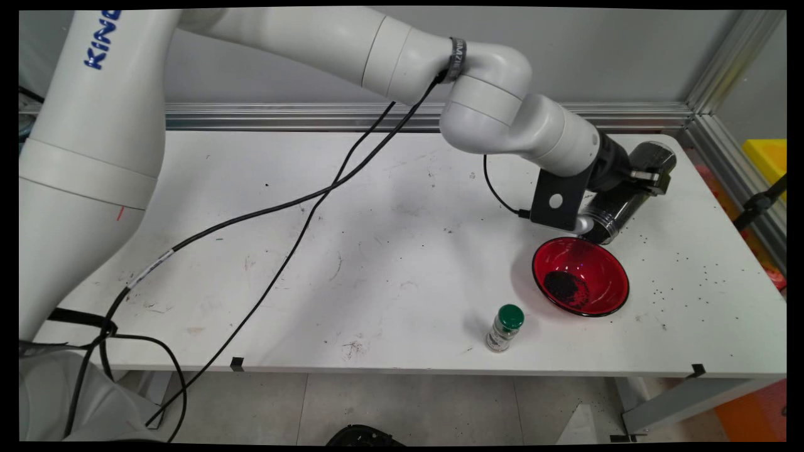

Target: Pour the black seasoning powder in the red bowl

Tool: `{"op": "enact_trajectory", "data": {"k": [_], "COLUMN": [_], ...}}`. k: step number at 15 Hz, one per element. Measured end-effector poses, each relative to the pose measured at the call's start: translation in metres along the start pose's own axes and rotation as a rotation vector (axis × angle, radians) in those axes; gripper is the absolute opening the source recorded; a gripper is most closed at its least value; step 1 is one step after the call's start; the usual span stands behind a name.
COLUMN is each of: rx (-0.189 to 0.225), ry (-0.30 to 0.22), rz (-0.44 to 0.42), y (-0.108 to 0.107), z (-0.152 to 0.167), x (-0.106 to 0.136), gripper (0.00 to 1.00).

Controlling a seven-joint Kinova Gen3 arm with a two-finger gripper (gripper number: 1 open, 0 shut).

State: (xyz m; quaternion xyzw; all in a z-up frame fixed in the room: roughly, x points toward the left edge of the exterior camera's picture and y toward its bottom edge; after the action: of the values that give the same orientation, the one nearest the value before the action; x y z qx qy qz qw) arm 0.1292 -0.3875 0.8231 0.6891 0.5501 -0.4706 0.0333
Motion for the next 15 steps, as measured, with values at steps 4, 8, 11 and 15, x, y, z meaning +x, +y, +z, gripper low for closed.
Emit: {"op": "enact_trajectory", "data": {"k": [4, 8, 11, 15], "rx": [0.001, 0.002, 0.004, 0.008], "ry": [-0.007, -0.011, -0.013, -0.018], "rz": [0.012, 0.032, 0.049, 0.069], "y": [0.0008, 0.0005, 0.0001, -0.0004], "z": [0.0019, 0.0039, 0.0053, 0.0071], "x": [0.0018, 0.0044, 0.0058, 0.0073], "gripper": [0.00, 0.00, 0.00, 0.00]}}
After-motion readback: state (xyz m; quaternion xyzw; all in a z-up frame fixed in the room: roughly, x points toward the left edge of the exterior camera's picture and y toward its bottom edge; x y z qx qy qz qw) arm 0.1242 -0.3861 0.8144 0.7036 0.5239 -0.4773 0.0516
